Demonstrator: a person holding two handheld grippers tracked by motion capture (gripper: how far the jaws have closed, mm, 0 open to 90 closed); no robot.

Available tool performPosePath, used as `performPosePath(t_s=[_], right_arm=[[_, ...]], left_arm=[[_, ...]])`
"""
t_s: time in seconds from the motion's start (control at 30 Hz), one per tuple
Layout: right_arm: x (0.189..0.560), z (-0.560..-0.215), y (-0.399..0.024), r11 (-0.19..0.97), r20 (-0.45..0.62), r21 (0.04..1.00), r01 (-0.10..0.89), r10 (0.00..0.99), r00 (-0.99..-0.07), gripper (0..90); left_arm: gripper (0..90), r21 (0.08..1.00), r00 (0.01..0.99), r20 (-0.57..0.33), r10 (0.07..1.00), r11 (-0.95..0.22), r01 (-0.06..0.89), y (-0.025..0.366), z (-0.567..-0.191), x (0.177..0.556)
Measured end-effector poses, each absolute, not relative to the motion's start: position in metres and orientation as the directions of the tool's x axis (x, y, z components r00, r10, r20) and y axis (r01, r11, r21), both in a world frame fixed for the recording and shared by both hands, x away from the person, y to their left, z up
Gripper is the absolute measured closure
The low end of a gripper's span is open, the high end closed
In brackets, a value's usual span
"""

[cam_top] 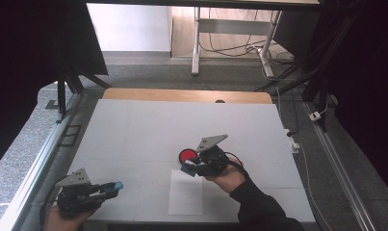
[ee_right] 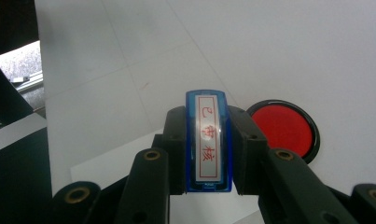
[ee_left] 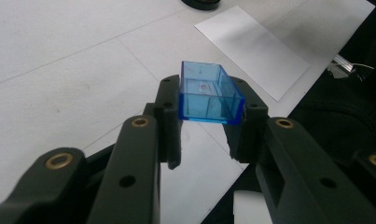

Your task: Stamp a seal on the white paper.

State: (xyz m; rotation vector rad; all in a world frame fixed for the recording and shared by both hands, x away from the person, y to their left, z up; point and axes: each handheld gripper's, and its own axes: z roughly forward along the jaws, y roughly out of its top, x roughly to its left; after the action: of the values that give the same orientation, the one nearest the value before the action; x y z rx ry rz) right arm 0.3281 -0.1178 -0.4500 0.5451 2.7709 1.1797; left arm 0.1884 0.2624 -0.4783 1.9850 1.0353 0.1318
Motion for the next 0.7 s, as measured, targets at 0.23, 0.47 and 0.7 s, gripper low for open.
performPosePath(t_s=[0.23,0.47,0.7], right_arm=[[0.322,-0.453,-0.119,0.644,0.073,0.707,0.293,0.345,-0.936,70.1],[0.316,-0.455,-0.120,0.642,0.084,0.706,0.298,0.342,-0.936,70.1],[0.311,-0.456,-0.121,0.648,0.086,0.702,0.295,0.334,-0.939,70.1]], left_arm=[[68.2,0.737,0.649,-0.278,0.708,-0.276,0.617,0.263,-0.478,0.188],[68.2,0.737,0.649,-0.278,0.708,-0.276,0.617,0.262,-0.478,0.188],[68.2,0.737,0.650,-0.275,0.709,-0.278,0.616,0.262,-0.478,0.188]])
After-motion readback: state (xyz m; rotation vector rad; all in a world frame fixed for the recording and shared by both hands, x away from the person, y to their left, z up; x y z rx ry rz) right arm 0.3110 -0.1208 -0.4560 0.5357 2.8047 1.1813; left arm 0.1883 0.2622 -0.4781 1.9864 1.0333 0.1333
